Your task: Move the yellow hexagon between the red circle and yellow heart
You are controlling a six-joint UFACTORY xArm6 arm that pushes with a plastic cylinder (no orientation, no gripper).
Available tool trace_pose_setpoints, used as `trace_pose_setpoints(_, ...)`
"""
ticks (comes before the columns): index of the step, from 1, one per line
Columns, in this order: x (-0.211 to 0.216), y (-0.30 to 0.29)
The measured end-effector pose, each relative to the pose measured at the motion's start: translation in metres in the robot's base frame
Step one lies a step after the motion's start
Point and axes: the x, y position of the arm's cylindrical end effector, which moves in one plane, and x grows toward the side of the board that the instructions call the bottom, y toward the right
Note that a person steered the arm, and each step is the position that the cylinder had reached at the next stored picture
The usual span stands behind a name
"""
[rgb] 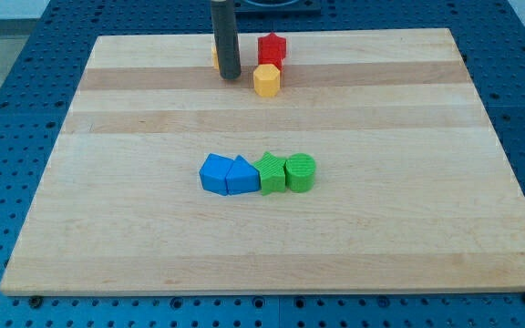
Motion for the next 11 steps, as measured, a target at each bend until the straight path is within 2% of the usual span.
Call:
trace_pose_setpoints(1,0.052,0.003)
trace_pose_setpoints(2,0.071,0.044)
trace_pose_setpoints(3,0.067,0.097)
trace_pose_setpoints(4,0.056,0.115)
trace_pose_setpoints(6,0.024,0.114)
trace_pose_setpoints(9,0.024,0.046)
trace_pose_setpoints(11,0.015,0.031)
